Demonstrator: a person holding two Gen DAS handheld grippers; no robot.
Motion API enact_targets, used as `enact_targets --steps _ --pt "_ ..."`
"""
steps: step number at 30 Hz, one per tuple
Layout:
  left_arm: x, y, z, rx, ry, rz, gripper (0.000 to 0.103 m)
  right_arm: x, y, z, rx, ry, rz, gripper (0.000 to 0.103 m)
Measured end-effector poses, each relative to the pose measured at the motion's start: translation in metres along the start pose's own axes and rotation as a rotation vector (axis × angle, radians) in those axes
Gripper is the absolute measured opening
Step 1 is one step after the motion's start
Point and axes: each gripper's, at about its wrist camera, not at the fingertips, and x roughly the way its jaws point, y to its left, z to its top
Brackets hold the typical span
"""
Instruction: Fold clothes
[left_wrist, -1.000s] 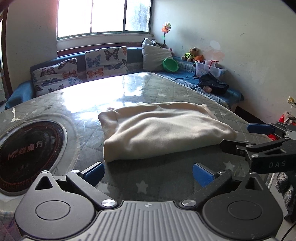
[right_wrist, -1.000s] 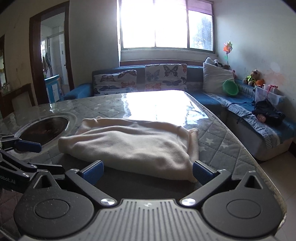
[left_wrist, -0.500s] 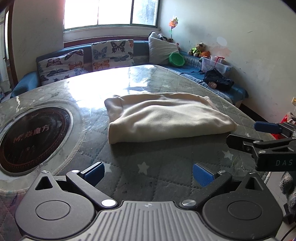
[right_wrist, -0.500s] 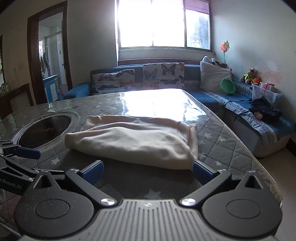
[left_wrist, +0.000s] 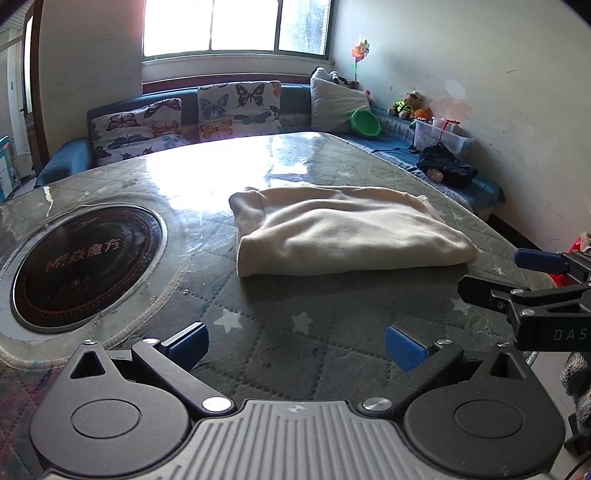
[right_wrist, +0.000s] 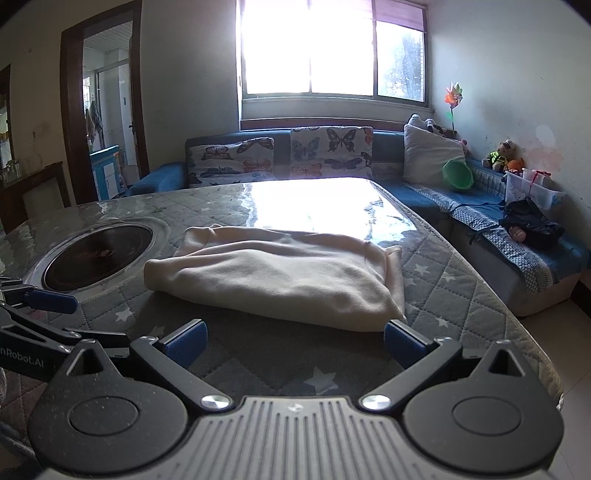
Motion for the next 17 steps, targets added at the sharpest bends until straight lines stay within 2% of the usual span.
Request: enact_targets --steps 17 --pt "-0.0049 0.0051 -0.005 -0.044 0.006 0.01 0.103 -0.0014 0.0101 -0.0076 -0.002 0.014 0.021 0.103"
